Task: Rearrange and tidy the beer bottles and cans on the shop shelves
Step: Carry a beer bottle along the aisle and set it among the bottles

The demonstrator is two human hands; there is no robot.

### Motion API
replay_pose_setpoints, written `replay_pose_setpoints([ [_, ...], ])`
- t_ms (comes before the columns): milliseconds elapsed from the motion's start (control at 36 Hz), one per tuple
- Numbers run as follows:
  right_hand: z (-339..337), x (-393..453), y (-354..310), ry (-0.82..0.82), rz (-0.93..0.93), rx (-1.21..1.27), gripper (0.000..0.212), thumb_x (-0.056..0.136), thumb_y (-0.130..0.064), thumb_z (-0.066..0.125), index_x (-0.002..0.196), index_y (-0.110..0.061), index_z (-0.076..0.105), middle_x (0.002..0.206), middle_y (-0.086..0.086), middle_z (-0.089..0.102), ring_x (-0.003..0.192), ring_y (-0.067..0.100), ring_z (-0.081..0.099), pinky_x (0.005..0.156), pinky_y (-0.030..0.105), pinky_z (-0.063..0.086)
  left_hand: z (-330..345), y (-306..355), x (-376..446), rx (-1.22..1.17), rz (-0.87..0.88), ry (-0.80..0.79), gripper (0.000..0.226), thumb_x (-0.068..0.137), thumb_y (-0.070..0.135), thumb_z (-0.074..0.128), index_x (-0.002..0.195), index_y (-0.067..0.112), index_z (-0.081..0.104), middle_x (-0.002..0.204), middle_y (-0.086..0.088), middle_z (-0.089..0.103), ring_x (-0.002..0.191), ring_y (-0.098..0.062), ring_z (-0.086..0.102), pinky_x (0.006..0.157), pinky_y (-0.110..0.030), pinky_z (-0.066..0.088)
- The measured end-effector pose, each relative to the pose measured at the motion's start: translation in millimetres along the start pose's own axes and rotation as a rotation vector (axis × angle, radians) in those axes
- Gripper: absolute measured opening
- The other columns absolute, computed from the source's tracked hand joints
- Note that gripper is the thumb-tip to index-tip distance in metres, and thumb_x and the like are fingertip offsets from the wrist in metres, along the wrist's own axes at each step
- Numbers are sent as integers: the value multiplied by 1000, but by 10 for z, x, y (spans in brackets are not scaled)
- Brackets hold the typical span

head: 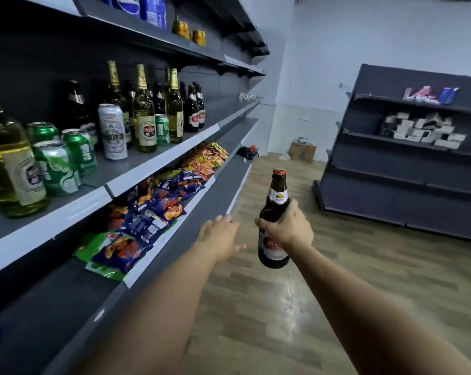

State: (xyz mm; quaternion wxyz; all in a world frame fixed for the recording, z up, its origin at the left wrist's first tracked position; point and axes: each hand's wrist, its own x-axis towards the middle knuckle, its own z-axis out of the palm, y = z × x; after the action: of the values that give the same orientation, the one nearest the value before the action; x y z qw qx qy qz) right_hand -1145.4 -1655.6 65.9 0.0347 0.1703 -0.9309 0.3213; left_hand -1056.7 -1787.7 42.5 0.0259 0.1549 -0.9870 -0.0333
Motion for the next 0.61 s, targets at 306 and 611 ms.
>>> replay_pose_setpoints([
  [306,459,1291,-193,-22,0,-21,64,71,-57,73,109,-17,39,117,6,57,109,31,58,79,36,45,46,-475,1322,31,23,-31,54,93,53,48,135,19,43,134,-5,43,124,-24,41,98,-39,39],
  [611,974,2876,-259,-36,-32,27,65,70,-56,74,110,-17,41,116,5,58,108,32,58,82,38,46,171,-843,2874,66,-8,-9,54,93,53,50,136,21,43,134,-4,43,126,-23,41,93,-37,40],
])
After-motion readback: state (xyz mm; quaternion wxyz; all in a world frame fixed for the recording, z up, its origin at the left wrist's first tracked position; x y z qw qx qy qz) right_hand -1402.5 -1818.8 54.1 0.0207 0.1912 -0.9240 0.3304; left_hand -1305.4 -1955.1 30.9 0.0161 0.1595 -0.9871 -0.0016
